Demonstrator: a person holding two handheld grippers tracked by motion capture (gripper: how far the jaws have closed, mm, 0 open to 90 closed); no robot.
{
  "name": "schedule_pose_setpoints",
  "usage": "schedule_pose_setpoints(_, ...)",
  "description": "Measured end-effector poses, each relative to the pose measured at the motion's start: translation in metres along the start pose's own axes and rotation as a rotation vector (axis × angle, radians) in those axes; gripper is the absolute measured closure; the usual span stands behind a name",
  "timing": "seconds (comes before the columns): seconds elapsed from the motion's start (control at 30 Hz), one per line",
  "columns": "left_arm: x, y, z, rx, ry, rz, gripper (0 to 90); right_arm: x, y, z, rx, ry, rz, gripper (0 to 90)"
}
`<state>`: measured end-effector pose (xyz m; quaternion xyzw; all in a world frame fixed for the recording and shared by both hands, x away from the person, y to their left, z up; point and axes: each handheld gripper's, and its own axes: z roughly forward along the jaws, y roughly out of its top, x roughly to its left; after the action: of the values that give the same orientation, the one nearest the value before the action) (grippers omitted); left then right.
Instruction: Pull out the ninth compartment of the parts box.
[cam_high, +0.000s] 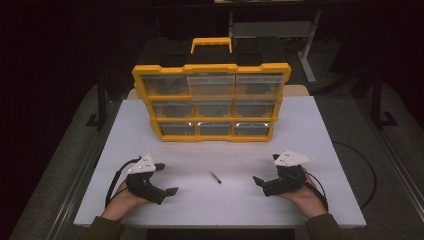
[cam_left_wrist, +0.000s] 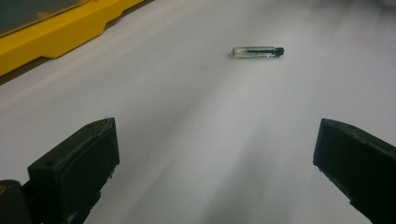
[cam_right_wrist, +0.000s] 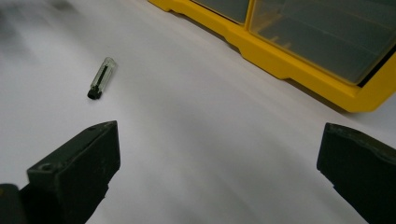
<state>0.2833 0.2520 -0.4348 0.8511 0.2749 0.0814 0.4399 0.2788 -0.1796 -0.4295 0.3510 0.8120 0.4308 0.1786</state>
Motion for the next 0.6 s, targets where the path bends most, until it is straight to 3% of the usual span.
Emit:
schedule_pose_setpoints(0.2, -0.0002, 0.0001, 0.0003, 0.005, -0.001, 0.002, 0.0, -0.0008, 0.0027, 0.0037, 0.005, -0.004, -0.021, 0.0)
schedule_pose_setpoints(0.6, 0.0001, -0.0002, 0.0007, 0.004, -0.006, -0.002, 0.1, -0.004, 0.0088, 0.0082, -0.009, 0.014, 0.005, 0.0)
